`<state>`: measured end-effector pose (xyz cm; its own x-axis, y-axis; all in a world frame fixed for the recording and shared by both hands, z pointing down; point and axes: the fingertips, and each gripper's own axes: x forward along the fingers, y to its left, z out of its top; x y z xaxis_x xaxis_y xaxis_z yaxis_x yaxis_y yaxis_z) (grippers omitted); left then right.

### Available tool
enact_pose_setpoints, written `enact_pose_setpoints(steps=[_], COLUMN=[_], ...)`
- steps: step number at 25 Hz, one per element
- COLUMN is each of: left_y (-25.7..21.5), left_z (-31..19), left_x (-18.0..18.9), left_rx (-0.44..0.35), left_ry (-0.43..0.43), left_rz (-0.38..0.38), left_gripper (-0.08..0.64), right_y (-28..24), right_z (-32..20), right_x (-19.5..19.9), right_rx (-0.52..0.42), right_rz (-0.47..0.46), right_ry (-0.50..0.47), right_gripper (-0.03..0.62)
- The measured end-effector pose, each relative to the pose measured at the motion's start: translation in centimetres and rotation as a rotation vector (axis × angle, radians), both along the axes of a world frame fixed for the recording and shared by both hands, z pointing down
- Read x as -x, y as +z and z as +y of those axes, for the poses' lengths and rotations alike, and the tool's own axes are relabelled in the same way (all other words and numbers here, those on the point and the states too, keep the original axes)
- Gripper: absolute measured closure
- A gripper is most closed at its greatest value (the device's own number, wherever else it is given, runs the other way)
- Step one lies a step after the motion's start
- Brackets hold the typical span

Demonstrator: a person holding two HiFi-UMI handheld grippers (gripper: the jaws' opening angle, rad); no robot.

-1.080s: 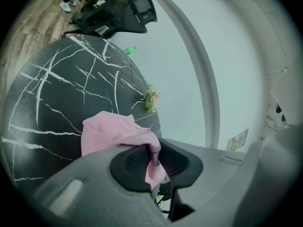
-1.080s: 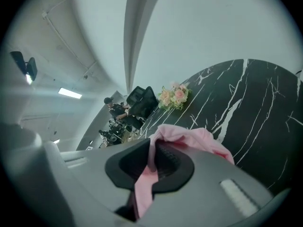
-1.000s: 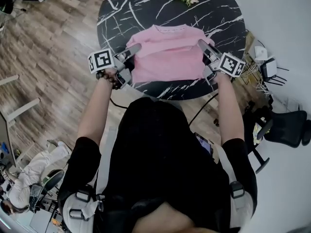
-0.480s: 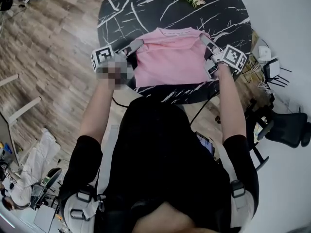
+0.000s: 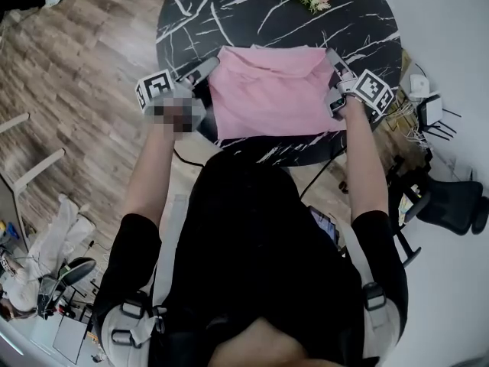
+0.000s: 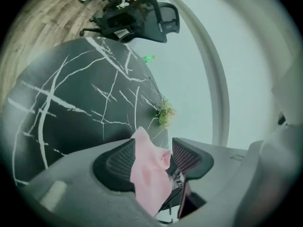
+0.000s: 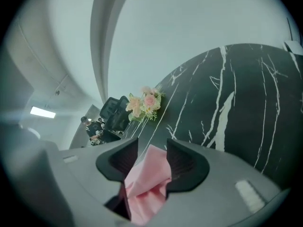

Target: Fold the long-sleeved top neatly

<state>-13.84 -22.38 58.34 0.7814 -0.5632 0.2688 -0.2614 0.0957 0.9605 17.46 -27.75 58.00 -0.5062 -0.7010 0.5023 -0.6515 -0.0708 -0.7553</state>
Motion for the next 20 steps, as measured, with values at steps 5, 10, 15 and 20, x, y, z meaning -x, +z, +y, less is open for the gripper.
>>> enact_pose_setpoints(steps=[5,10,15,20], left_y=[0.3,0.5,1.1,1.2], left_z=[1.4,2.7,5.2,8.7], left_x=[-0.7,-1.8,-1.4,-0.7], left_rx=[-0.084,-0.142,-0.195,-0.159], left_ry=[0.189,0.267,0.314,0.274], left_rz=[-0.215,-0.314,-0.445,-0.449], left_gripper=[0.308,0.310,0.316,0.316], right_y=[-1.3,-1.4,-2.7,-3.5], right_z=[0.9,3.1,5.8,9.3], right_x=[0.9,1.1,1.1,2.8], right_rx=[-0.056,-0.089,-0.153,-0.187], right_rz=[0.102,0.216,0.293,0.332], right_ry=[-0.110,-0.209,-0.260,-0.335], right_gripper=[0.405,0.410,0.410,0.416])
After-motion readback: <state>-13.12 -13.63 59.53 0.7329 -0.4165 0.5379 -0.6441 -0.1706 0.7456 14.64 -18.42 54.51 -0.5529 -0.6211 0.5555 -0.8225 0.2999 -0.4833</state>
